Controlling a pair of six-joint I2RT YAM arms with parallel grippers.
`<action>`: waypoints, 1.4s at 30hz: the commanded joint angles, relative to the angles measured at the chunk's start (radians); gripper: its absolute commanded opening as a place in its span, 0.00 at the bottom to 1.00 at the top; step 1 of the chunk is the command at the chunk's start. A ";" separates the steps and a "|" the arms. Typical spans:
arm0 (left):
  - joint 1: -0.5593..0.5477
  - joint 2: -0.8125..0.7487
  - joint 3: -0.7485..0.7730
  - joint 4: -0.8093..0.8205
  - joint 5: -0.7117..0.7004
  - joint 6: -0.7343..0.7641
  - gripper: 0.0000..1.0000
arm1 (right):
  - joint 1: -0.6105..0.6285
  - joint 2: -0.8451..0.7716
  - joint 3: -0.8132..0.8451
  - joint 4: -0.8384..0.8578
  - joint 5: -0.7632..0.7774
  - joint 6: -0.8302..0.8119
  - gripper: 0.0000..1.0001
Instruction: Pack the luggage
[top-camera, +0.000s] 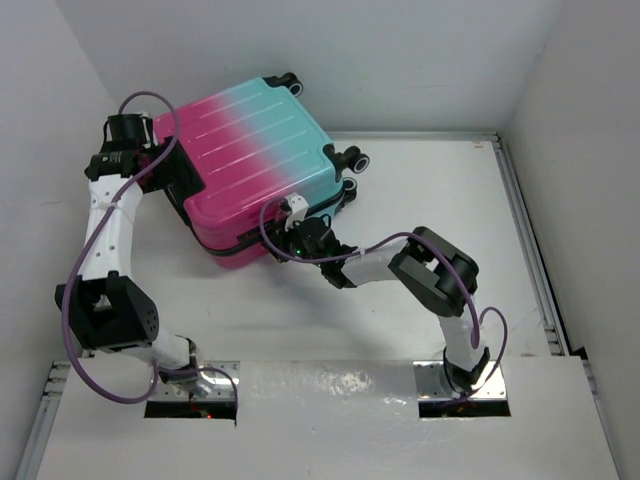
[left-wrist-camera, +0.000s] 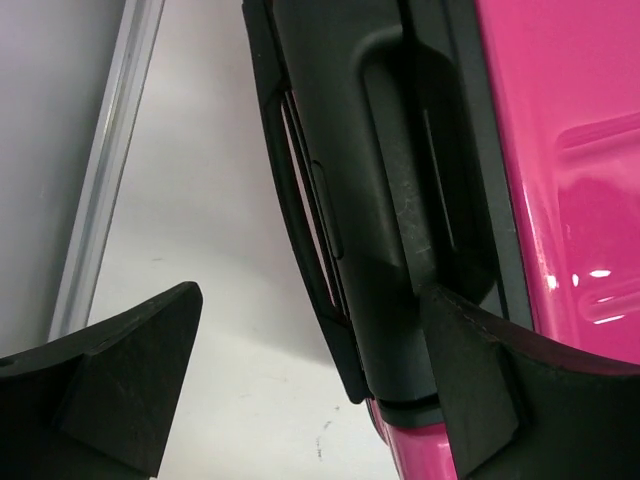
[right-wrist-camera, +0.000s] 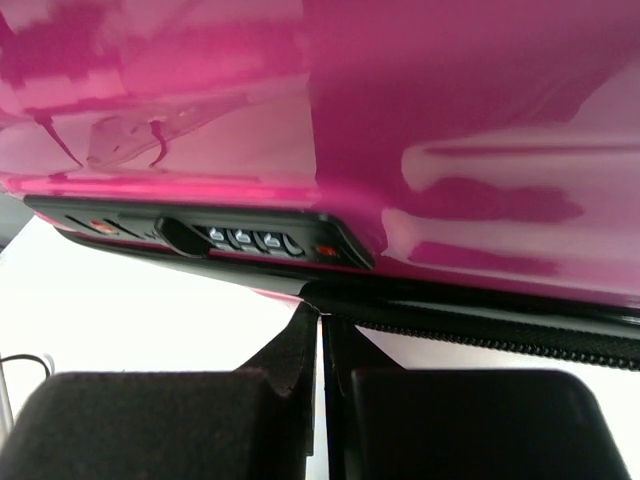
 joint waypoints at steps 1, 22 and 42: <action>0.008 0.016 -0.008 0.013 -0.035 -0.066 0.86 | -0.017 -0.048 -0.017 0.110 0.039 -0.002 0.00; -0.002 0.141 -0.204 0.173 0.232 -0.141 0.00 | -0.042 -0.080 -0.053 -0.011 0.125 -0.051 0.00; 0.114 0.100 -0.108 0.242 0.094 -0.003 0.00 | -0.490 -0.175 -0.101 -0.082 0.231 -0.116 0.00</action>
